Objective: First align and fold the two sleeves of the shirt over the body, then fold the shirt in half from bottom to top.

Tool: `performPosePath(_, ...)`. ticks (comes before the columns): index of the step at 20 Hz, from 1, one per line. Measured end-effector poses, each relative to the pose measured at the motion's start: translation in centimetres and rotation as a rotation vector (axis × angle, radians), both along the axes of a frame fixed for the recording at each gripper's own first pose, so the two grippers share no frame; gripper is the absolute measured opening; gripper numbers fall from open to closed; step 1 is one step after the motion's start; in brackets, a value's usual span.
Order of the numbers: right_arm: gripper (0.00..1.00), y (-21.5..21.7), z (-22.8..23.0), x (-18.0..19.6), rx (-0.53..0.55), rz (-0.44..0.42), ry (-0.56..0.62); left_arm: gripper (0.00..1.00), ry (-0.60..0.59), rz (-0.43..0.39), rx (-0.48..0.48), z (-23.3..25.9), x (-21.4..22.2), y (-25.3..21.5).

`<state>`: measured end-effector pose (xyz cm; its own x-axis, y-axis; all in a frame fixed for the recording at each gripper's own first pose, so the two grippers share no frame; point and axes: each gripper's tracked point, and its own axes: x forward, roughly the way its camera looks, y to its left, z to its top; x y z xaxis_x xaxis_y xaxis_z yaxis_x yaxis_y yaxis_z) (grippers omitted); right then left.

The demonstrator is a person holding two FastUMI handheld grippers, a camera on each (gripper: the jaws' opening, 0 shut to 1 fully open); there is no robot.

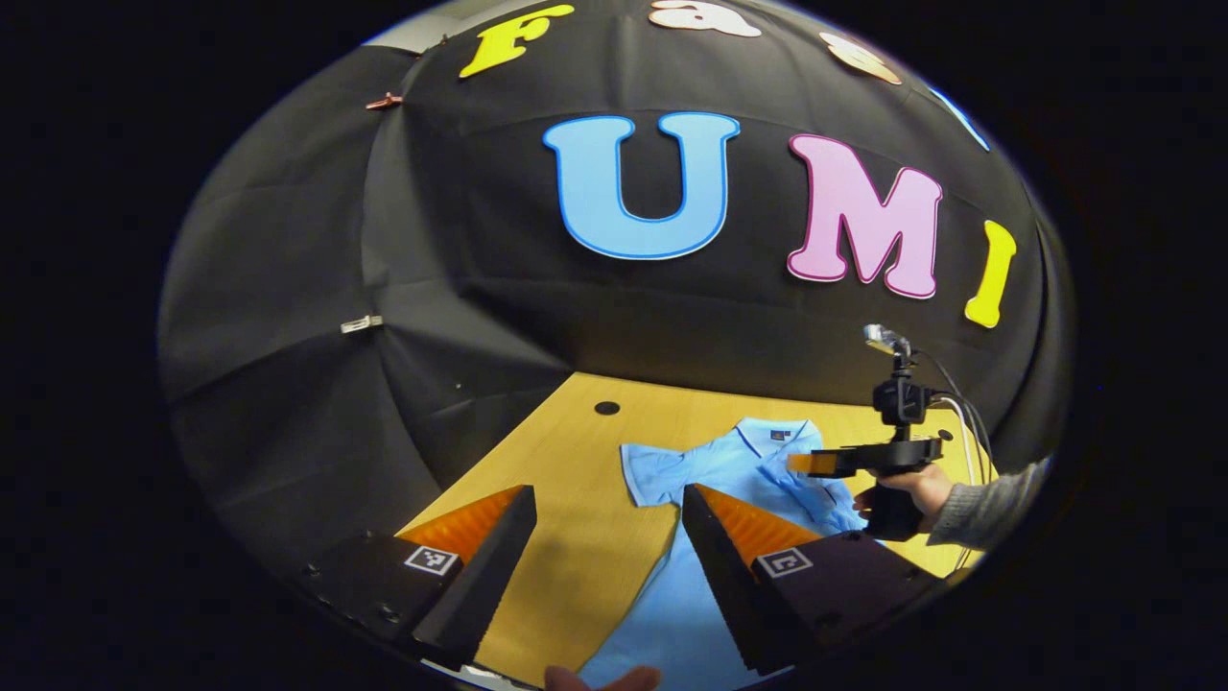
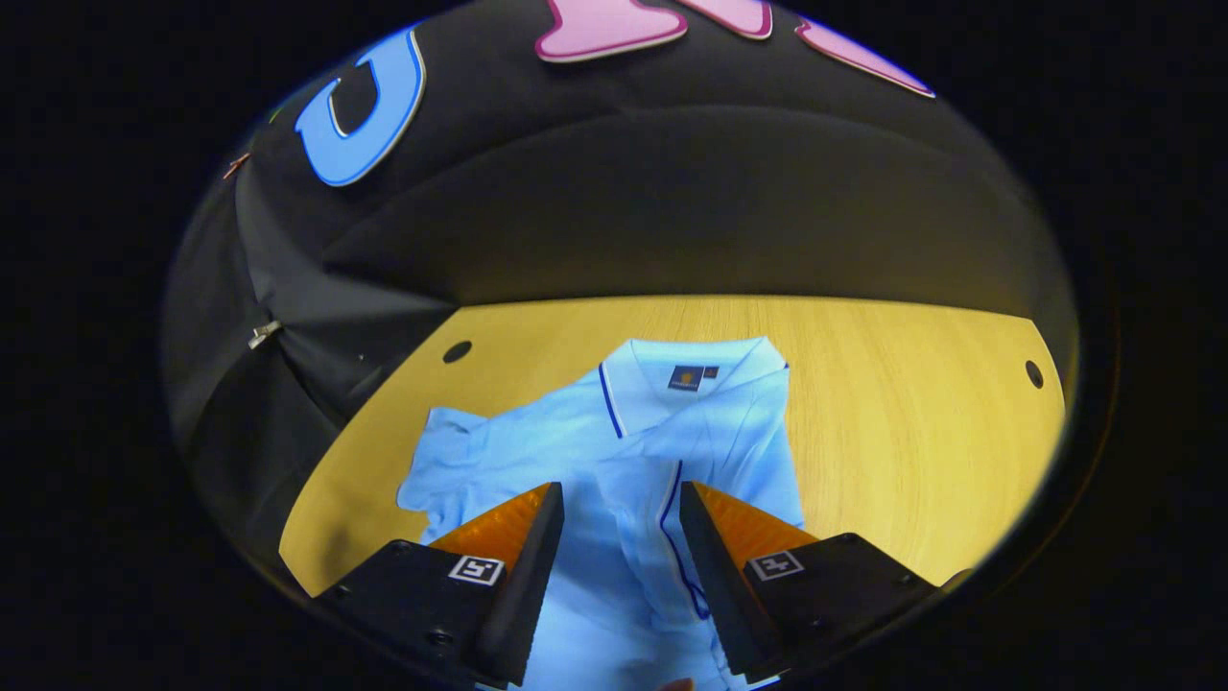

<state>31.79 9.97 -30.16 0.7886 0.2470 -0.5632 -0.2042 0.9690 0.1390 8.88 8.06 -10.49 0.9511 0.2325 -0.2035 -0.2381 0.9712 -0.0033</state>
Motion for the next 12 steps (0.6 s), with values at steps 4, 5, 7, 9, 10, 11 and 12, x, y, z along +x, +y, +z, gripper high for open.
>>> performPosePath(4,0.77,-0.7,4.8,-2.5,0.042,0.009,-0.090,0.97,-0.014,-0.045,0.036,0.2,6.0,0.3)
performPosePath(5,0.77,-0.9,5.6,-3.3,0.054,0.011,-0.104,0.97,-0.011,-0.056,0.027,0.1,7.5,0.2)
performPosePath(7,0.77,-1.4,6.9,-5.1,0.060,0.018,-0.130,0.97,0.004,-0.081,0.003,-0.8,10.3,-0.1)
performPosePath(9,0.77,-1.9,7.7,-6.9,0.058,0.027,-0.142,0.97,0.051,-0.098,-0.025,-2.8,13.1,-0.1)
performPosePath(10,0.77,-2.1,8.1,-7.8,0.062,0.030,-0.144,0.97,0.079,-0.102,-0.052,-4.1,14.3,-0.2)
performPosePath(11,0.77,-2.4,8.4,-8.7,0.066,0.034,-0.144,0.97,0.102,-0.102,-0.069,-5.1,15.3,-0.2)
performPosePath(12,0.76,-2.8,8.6,-9.6,0.062,0.039,-0.146,0.97,0.124,-0.096,-0.080,-6.2,16.5,0.1)
